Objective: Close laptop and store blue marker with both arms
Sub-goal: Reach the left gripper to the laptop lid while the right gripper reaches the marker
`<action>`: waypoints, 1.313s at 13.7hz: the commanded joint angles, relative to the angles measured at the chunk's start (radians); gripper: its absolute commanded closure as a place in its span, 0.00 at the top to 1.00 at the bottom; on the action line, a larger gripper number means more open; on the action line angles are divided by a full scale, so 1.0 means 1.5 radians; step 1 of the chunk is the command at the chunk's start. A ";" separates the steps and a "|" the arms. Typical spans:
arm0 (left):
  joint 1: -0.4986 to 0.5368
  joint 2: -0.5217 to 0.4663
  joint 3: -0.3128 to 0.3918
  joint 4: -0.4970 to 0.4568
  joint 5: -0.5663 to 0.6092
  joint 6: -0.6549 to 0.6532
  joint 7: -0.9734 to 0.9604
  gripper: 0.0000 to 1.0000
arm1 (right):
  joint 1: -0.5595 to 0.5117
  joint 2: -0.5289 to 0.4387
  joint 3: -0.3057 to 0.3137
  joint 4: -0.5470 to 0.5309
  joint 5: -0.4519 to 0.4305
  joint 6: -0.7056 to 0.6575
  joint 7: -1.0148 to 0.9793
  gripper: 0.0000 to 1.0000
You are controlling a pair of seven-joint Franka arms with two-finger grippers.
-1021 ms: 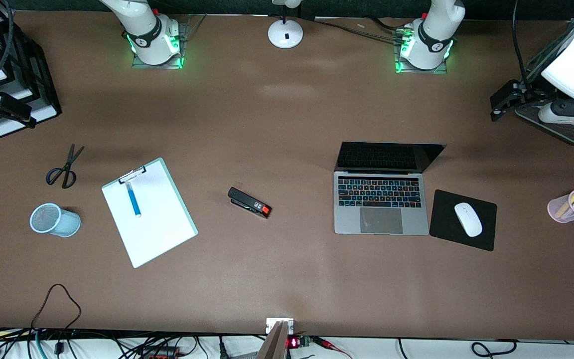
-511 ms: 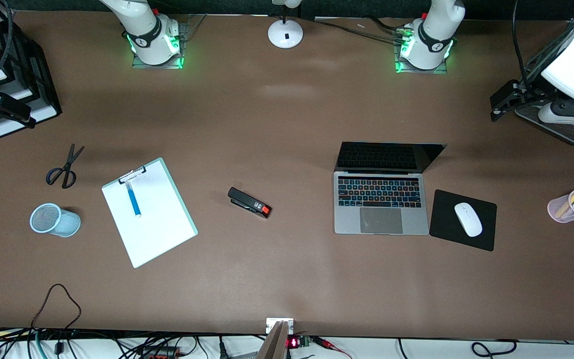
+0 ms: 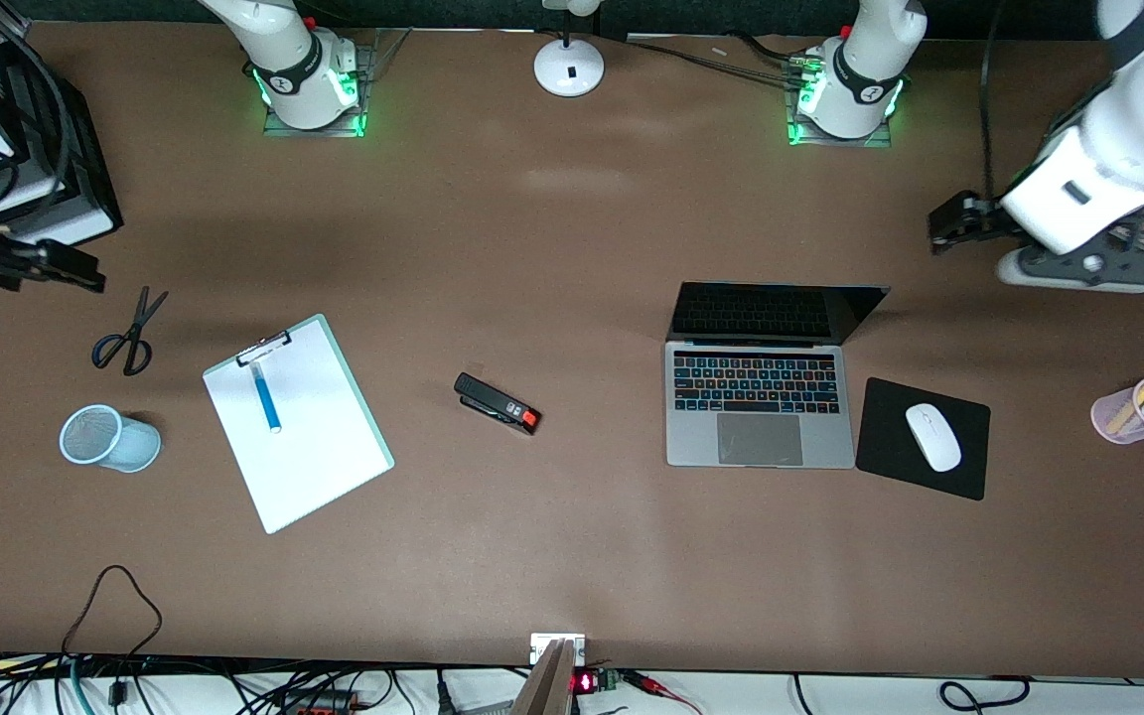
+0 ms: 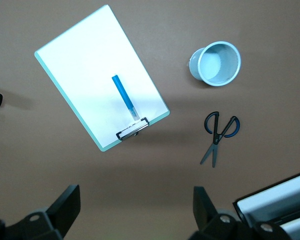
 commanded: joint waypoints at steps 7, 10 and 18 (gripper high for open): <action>0.005 -0.040 -0.067 -0.212 -0.035 0.144 -0.098 1.00 | 0.017 0.156 0.005 0.000 0.030 0.136 -0.014 1.00; 0.001 -0.042 -0.074 -0.258 -0.035 0.186 -0.102 1.00 | 0.049 0.189 0.004 -0.001 0.033 0.163 -0.013 1.00; 0.002 -0.050 -0.102 -0.369 -0.035 0.268 -0.111 1.00 | 0.051 0.277 0.004 -0.021 0.028 0.250 -0.081 1.00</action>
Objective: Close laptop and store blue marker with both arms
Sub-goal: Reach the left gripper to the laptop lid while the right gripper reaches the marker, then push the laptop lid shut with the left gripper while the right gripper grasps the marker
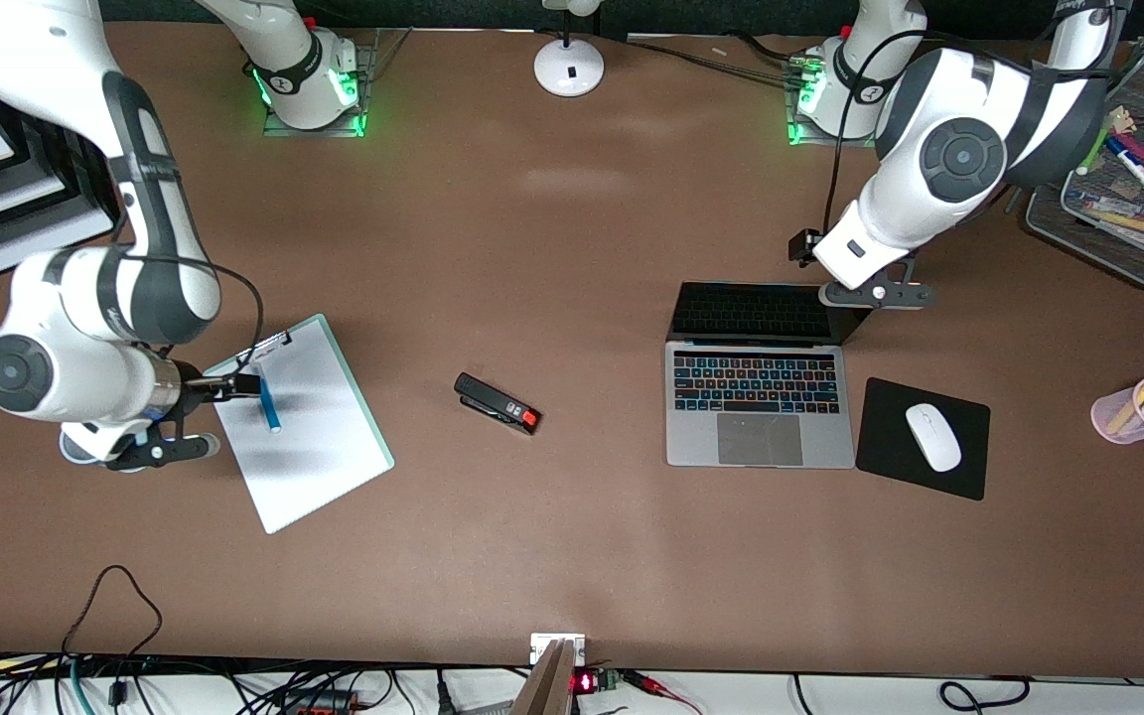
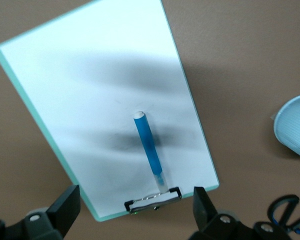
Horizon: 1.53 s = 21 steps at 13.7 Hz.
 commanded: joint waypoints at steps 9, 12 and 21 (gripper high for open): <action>0.000 0.015 -0.004 -0.052 -0.013 0.116 0.000 1.00 | -0.009 0.040 -0.001 -0.088 0.008 0.163 -0.115 1.00; 0.000 0.037 -0.004 -0.048 -0.009 0.159 0.000 1.00 | -0.009 0.045 -0.001 -0.087 0.007 0.167 -0.117 1.00; 0.005 0.165 -0.001 0.031 -0.004 0.295 0.004 1.00 | -0.008 0.069 -0.001 -0.079 0.010 0.168 -0.151 0.65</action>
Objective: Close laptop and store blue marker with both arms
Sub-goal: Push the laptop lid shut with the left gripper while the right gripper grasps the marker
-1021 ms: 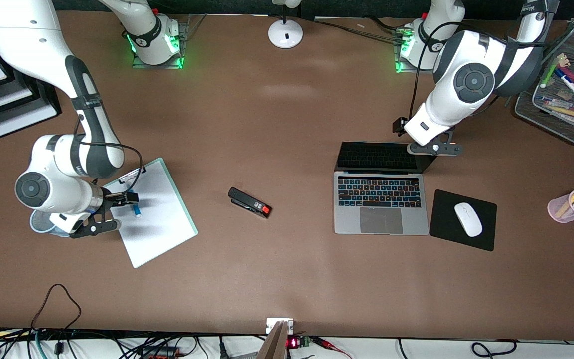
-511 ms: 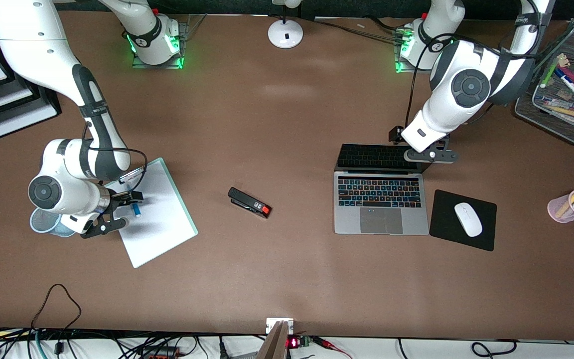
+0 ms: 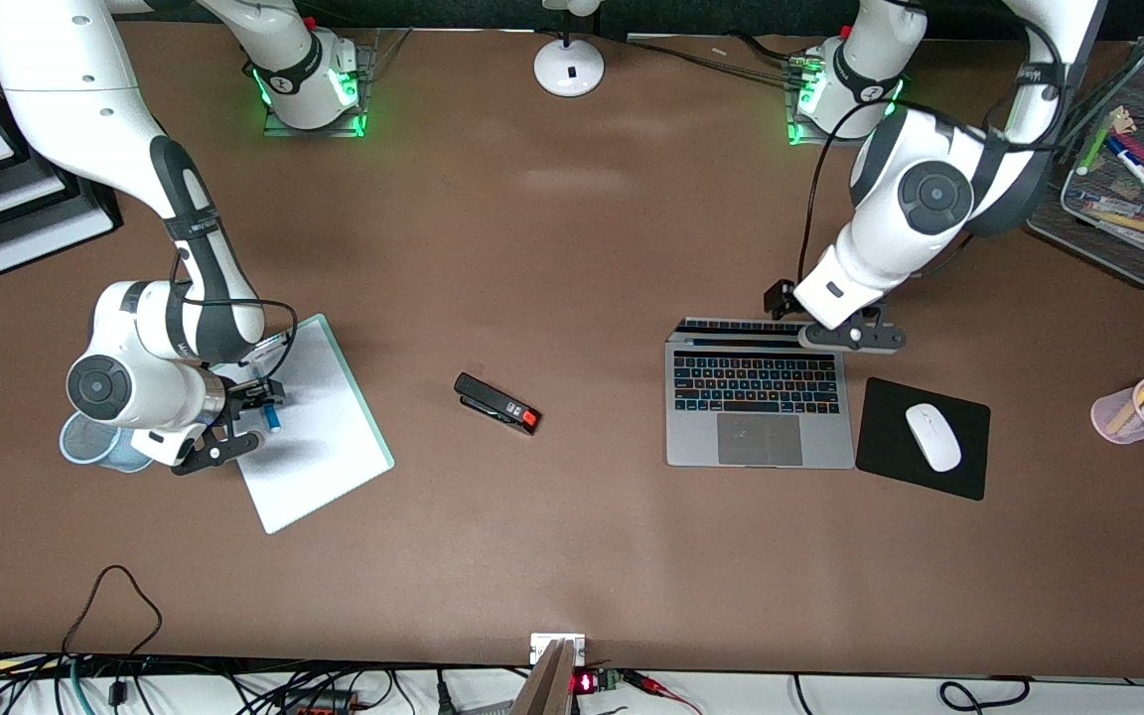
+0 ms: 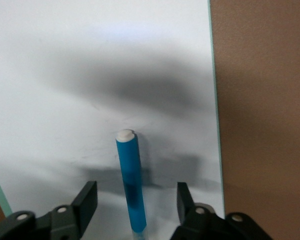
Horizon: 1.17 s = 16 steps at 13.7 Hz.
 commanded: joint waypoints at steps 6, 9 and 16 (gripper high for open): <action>0.004 0.167 0.005 0.085 -0.004 0.140 0.006 1.00 | 0.000 0.029 0.001 0.036 0.010 0.005 -0.017 0.56; 0.005 0.218 0.007 0.087 -0.004 0.220 0.006 1.00 | 0.000 0.036 0.001 0.039 0.011 0.006 -0.025 0.54; -0.001 0.274 0.021 0.119 -0.004 0.258 0.005 1.00 | 0.000 0.046 0.015 0.065 0.012 0.005 -0.026 0.44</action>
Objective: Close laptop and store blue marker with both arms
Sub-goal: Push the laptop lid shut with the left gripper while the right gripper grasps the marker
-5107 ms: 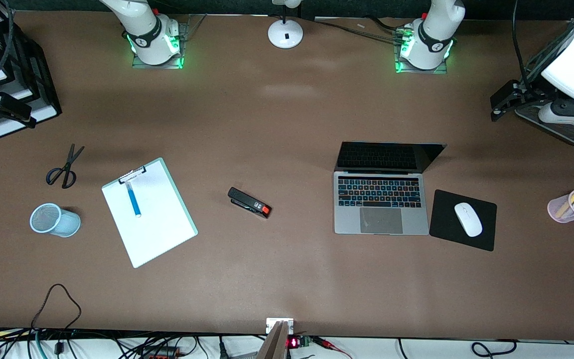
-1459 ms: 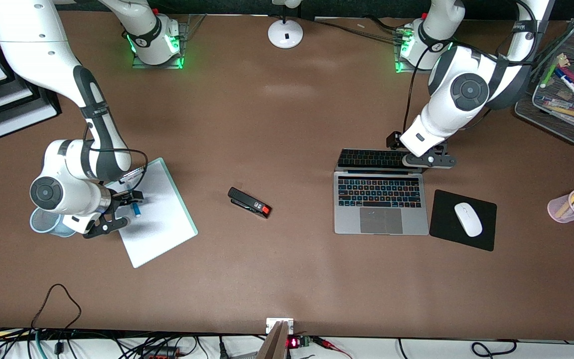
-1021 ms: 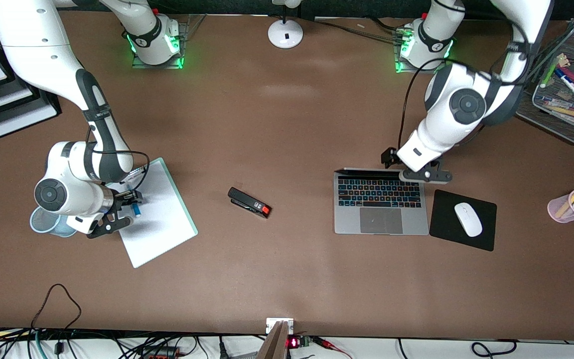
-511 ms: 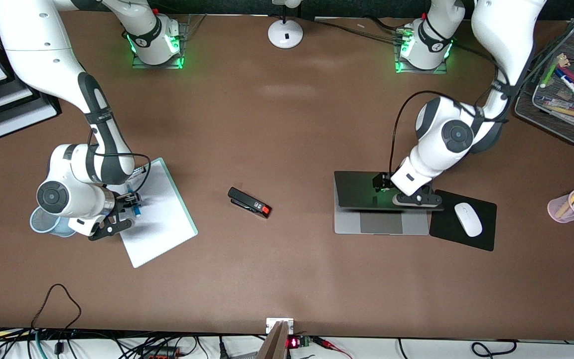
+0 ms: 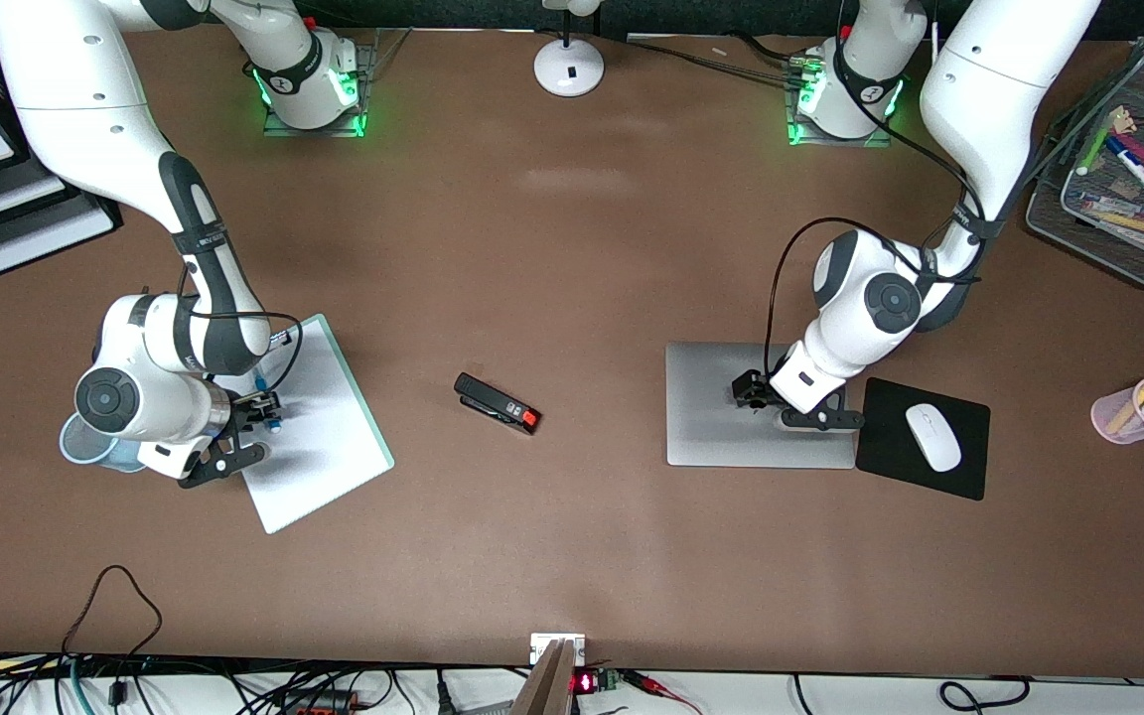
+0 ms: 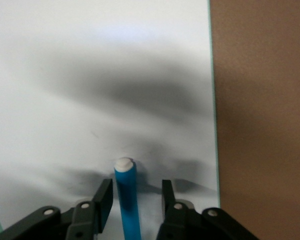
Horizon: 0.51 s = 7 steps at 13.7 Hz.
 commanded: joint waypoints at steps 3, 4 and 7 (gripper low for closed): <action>-0.001 0.006 0.014 0.043 0.001 -0.017 0.004 1.00 | -0.002 0.011 0.009 0.017 0.012 -0.002 -0.013 0.44; 0.001 -0.001 0.015 0.051 0.002 -0.034 0.004 1.00 | -0.002 0.011 0.009 0.017 0.012 -0.002 -0.013 0.44; 0.003 -0.030 0.020 0.085 0.002 -0.101 0.004 1.00 | -0.002 0.015 0.009 0.017 0.011 -0.001 -0.023 0.40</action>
